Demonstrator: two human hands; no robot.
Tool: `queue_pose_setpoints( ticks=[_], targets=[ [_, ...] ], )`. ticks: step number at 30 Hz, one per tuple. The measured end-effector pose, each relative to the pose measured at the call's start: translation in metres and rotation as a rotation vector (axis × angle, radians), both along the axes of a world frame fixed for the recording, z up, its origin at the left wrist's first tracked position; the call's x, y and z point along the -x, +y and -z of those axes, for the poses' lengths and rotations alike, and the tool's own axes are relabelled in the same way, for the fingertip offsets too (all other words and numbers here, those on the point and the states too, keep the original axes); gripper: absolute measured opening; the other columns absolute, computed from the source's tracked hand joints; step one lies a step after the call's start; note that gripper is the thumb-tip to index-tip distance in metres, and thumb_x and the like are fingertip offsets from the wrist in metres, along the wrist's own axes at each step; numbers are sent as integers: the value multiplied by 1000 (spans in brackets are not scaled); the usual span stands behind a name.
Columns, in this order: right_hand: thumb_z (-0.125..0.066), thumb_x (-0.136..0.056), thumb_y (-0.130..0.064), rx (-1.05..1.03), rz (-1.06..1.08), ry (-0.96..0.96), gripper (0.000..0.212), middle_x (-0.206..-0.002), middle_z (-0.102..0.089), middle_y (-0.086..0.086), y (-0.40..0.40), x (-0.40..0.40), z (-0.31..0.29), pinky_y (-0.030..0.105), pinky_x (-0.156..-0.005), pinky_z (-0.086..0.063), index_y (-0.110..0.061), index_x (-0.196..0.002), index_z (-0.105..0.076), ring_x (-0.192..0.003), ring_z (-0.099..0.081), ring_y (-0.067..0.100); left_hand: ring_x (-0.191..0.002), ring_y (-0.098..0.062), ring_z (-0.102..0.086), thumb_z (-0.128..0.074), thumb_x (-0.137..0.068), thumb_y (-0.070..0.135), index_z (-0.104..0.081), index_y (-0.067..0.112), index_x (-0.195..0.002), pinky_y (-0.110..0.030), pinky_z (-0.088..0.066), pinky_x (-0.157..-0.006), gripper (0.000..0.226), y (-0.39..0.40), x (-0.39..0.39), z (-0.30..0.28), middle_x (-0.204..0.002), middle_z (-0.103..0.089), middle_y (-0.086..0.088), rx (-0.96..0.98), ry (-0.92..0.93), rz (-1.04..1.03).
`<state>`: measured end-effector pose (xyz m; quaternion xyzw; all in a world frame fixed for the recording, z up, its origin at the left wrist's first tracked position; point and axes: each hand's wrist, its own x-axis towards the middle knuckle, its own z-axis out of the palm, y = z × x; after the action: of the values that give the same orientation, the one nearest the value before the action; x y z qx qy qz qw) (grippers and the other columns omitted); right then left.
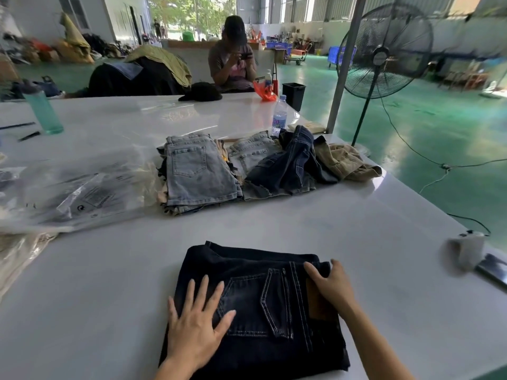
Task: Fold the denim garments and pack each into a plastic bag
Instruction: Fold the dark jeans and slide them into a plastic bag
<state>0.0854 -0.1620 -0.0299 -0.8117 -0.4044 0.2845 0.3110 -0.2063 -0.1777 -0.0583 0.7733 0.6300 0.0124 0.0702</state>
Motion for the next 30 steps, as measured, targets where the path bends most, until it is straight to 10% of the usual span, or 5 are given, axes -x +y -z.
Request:
queue_pose_setpoints(
  ticks=[6,12,18,27,30],
  targets=[
    [-79,-77,-29,-203,83,398,64,-98,-58,-4,1,-11,5,21,-66,-46,-12,-128,-45,-84,-57,5,-135,-24,36,18,-69,78,24,41,-138,-58,18,-107,78,26,-7,8,-151,30,10,20,94,111],
    [-71,-81,-40,-167,320,235,62,-102,-62,17,-16,-54,7,40,-80,-51,4,-119,-48,-89,-59,27,-139,-22,30,-5,-87,70,11,40,-147,-56,28,-101,69,62,-54,-8,-153,24,10,-56,50,264],
    [-58,-82,-60,-12,57,-715,74,-138,-43,13,-10,-52,-26,49,-95,-39,-14,-138,-41,-128,-37,33,-144,-22,22,-8,-94,61,10,45,-146,-55,26,-104,57,54,-55,16,-158,15,9,-24,128,357],
    [-14,-96,-59,343,-390,-637,61,-161,-3,8,15,18,3,63,-112,-4,-34,-151,-9,-147,-1,31,-143,-27,22,-20,-93,61,21,24,-145,-60,22,-104,76,59,-59,8,-157,20,-4,-37,129,173],
    [-15,-99,-52,97,-563,-606,60,-161,1,-6,46,51,-3,61,-112,5,-26,-152,-9,-147,10,18,-139,-41,-25,-30,-82,65,-44,4,-139,-64,-4,-110,85,39,-65,11,-146,-34,-26,-148,45,16]
  ],
)
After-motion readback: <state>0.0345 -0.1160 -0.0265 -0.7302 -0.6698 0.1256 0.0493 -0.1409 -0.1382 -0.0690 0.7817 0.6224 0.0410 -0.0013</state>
